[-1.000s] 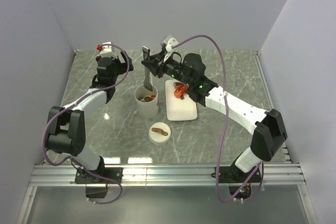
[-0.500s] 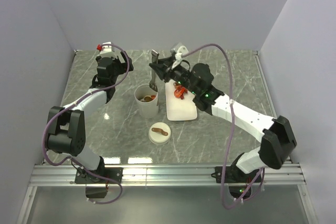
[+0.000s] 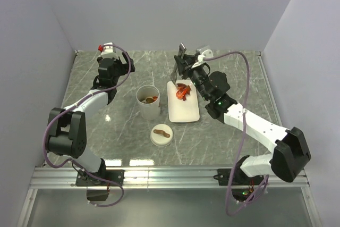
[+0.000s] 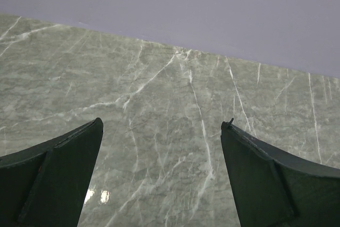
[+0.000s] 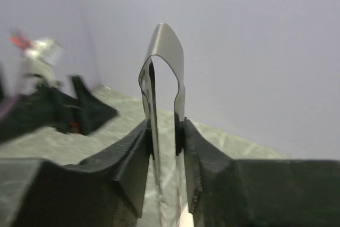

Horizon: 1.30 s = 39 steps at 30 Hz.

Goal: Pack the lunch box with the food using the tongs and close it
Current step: Pick up the food using the clamp

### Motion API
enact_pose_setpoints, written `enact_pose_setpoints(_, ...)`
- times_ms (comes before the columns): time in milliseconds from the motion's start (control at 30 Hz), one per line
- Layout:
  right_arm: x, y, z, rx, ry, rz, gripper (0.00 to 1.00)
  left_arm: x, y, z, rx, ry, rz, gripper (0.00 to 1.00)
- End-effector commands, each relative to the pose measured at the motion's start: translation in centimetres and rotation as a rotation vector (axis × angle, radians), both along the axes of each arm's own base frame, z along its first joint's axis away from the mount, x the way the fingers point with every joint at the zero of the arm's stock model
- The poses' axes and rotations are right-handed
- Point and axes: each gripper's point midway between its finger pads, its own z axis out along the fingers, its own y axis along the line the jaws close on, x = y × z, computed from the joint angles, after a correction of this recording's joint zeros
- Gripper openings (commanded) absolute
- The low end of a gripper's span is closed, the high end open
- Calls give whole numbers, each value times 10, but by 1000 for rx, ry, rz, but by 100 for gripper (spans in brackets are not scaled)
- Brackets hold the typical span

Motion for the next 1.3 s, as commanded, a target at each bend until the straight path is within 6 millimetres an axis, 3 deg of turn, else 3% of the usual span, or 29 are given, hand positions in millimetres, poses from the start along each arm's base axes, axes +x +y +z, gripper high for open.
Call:
enact_pose_setpoints(0, 26, -21, -18, 33, 52, -106, 37, 9, -3, 25, -17, -63, -9, 99)
enact_pose_setpoints(167, 46, -32, -35, 28, 92, -159, 43, 10, -3, 24, -15, -60, -7, 100)
enact_pose_setpoints(567, 76, -70, -71, 71, 184, -244, 46, 11, -3, 23, -14, -56, -7, 100)
enact_pose_setpoints(900, 91, -78, -97, 92, 238, -227, 45, 11, -3, 24, -14, -59, -6, 100)
enact_pose_setpoints(1267, 100, -72, -115, 85, 295, -199, 44, 12, -3, 23, -14, -56, -6, 99)
